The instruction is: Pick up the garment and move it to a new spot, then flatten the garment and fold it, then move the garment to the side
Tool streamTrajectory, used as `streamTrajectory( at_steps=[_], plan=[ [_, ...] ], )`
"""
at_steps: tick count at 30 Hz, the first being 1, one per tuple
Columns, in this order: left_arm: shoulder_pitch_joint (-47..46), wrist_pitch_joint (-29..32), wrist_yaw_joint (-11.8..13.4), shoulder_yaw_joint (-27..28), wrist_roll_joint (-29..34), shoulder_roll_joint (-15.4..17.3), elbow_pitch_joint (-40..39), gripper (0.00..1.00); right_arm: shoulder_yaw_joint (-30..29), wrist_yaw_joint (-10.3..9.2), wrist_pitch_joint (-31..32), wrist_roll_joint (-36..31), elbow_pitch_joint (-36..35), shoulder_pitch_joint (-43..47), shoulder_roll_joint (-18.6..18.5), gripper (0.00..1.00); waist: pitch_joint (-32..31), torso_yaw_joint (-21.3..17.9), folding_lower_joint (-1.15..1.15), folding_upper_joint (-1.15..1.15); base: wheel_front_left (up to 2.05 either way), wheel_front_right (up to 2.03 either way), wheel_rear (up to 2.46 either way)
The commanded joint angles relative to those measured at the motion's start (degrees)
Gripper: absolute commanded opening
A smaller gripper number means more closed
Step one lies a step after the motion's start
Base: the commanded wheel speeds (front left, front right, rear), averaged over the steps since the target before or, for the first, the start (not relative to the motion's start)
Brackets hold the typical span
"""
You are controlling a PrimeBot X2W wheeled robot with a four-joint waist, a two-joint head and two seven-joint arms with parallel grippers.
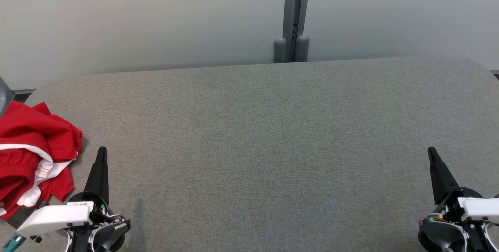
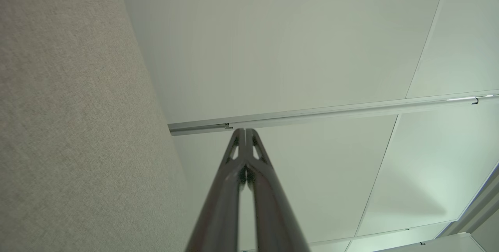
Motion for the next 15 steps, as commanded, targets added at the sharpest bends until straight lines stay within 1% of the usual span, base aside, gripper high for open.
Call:
streamTrajectory(
  at_steps=[1,15],
  plan=[
    [-0.82,0.16,-0.21,0.19,-0.05,0.29,-0.18,0.00,-0.07,0.03,0.15,0.11,-0.19,-0.50,-0.50,0.00,0.00,0.00,0.00,0.00,0.00,0.00,0.00],
    [-0.82,0.16,-0.21,0.19,-0.05,0.29,-0.18,0.00,-0.07,0.03,0.15,0.11,-0.19,-0.50,-0.49,0.00,0.00,0.00,0.00,0.00,0.00,0.00,0.00]
  ],
)
